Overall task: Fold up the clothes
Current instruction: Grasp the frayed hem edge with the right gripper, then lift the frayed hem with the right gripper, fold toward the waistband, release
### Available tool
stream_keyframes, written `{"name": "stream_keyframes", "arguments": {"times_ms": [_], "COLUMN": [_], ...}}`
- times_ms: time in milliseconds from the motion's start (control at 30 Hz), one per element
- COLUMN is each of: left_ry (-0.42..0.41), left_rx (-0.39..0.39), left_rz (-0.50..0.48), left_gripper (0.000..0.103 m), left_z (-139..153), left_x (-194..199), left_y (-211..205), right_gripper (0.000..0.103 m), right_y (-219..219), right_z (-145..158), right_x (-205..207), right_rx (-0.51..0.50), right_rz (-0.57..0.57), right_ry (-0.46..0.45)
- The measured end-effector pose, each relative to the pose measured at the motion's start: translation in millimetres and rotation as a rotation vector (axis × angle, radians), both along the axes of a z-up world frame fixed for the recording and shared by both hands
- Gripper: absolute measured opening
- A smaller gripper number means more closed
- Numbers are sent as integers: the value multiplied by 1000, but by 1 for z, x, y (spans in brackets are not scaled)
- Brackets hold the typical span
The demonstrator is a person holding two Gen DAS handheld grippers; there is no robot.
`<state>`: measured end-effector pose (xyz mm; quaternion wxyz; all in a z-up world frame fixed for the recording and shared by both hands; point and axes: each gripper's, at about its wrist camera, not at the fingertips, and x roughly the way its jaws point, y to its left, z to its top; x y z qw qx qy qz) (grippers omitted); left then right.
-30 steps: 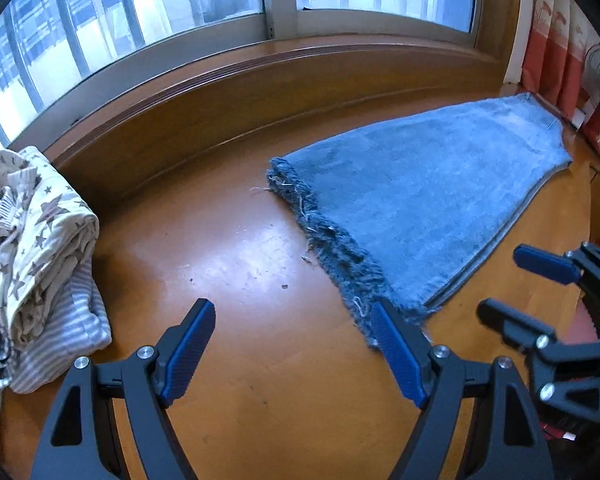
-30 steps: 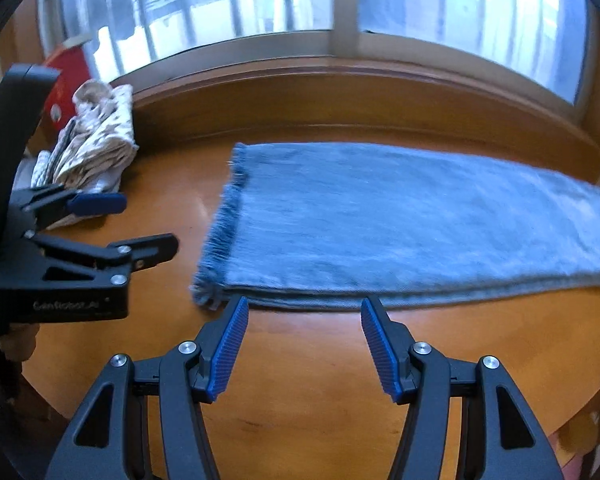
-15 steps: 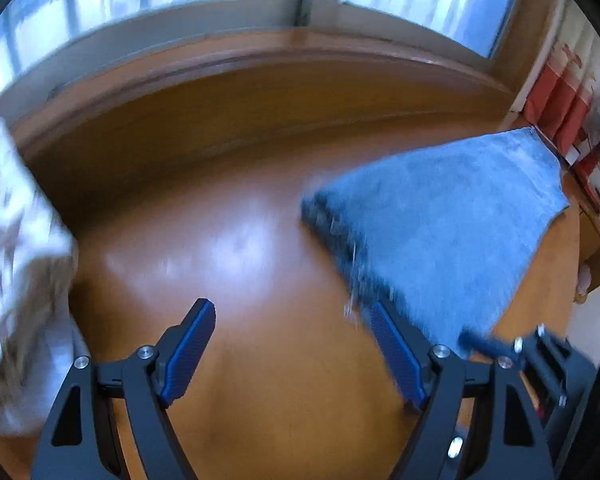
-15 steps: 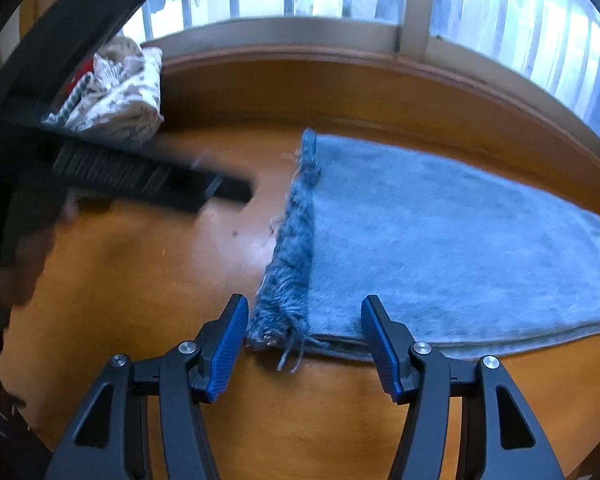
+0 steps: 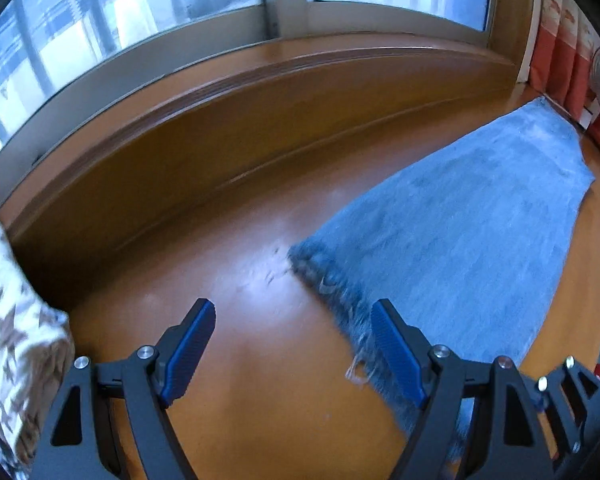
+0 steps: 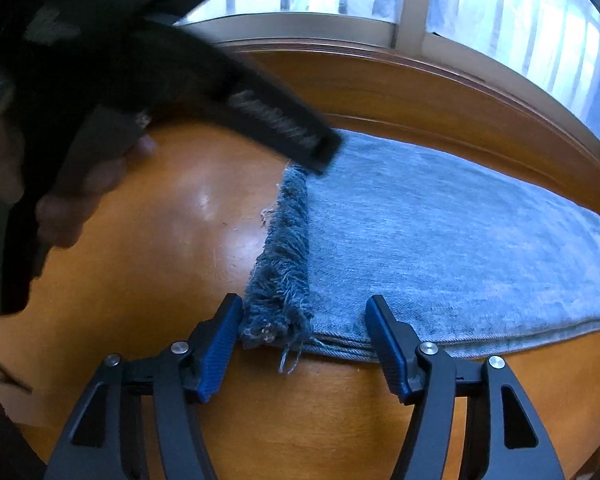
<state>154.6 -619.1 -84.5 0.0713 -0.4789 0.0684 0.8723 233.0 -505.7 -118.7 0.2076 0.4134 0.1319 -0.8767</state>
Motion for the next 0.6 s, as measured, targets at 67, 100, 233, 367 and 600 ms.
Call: {"name": "stream_keyframes", "arguments": {"times_ms": [67, 100, 233, 367, 600], "left_ry": [4, 5, -16, -13, -21], "left_rx": [17, 20, 19, 34, 44], "left_rz": [-3, -6, -44, -112, -282], "left_gripper": [79, 79, 79, 79, 79], "left_z": [0, -1, -6, -7, -20], "left_x": [8, 12, 28, 52, 87], "left_y": [-11, -17, -40, -54, -45], "right_gripper": [42, 33, 17, 16, 15], "right_y": [-1, -1, -2, 10, 31], "right_z": [1, 1, 3, 9, 36], "right_x": [-2, -3, -3, 3, 32], "right_rx": [6, 9, 14, -75, -289], "right_rz": [-29, -44, -135, -222, -305], "right_ry": [5, 8, 1, -53, -118]}}
